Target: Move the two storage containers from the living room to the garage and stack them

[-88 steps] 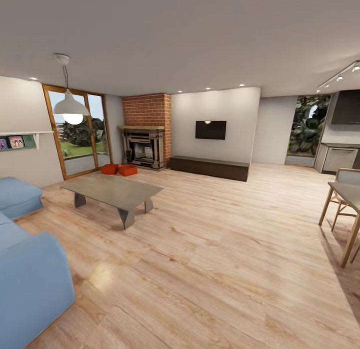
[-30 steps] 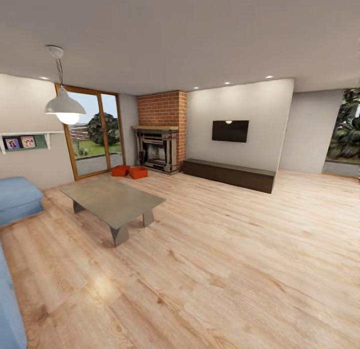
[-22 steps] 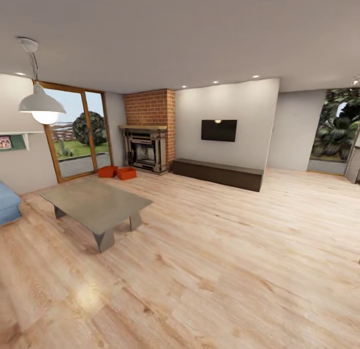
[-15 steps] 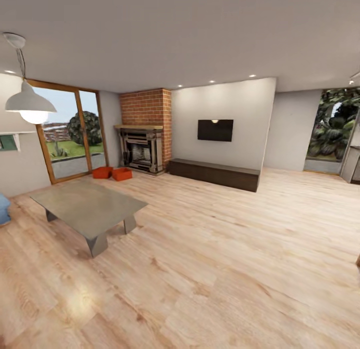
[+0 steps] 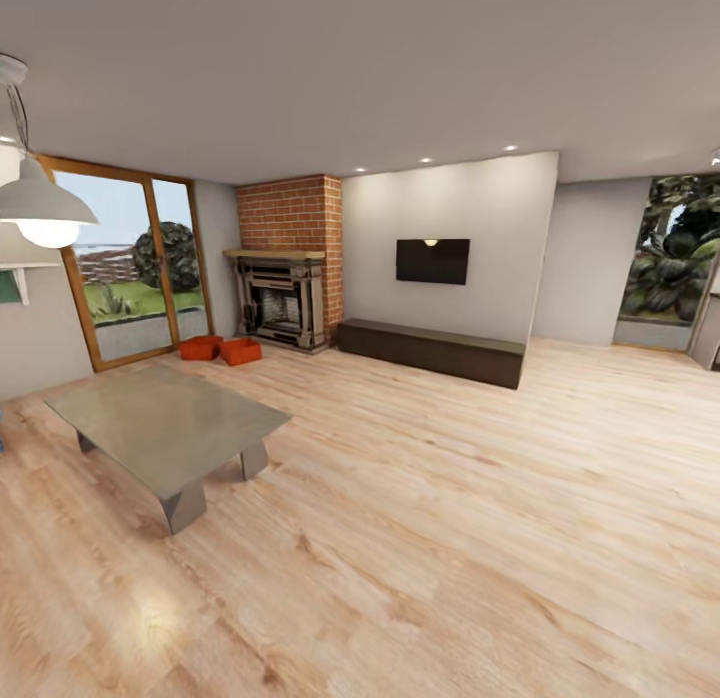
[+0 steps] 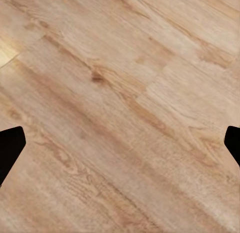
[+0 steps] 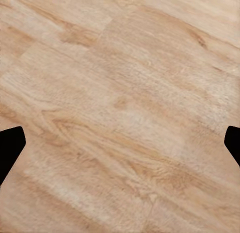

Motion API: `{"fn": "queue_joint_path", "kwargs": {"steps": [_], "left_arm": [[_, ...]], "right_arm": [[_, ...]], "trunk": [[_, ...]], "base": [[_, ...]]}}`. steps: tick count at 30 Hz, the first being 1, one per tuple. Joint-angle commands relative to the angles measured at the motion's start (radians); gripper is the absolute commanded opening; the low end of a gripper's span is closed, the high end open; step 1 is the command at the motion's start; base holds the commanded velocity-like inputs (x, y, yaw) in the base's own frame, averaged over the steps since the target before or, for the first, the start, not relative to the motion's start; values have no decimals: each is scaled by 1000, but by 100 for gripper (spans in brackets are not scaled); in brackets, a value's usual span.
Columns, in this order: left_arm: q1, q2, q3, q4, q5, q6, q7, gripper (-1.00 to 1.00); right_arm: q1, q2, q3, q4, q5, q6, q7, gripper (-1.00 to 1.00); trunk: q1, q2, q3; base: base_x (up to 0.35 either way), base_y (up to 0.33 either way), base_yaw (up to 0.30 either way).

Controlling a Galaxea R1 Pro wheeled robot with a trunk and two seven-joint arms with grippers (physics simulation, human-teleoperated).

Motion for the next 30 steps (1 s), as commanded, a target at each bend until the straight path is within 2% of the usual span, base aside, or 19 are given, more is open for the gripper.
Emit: {"fn": "queue_joint_path", "kwargs": {"steps": [1,10,30], "left_arm": [[-2,-1,-6,4,9,-6,-3,100],[-2,-1,-6,5,9,-5,-2,100],[-2,-2,-6,5,9,-6,-2,100]], "right_arm": [[0,-1,8,-1,-8,-1,-7,100],[0,-1,8,-1,-7,-1,-7,100],[0,-1,8,-1,-7,-1,-7,100]], "trunk": [[1,-1,-1],[1,-1,-1],[1,-1,-1]], "base": [[328,-15,96],[327,-114,206],[315,-169,8]]}}
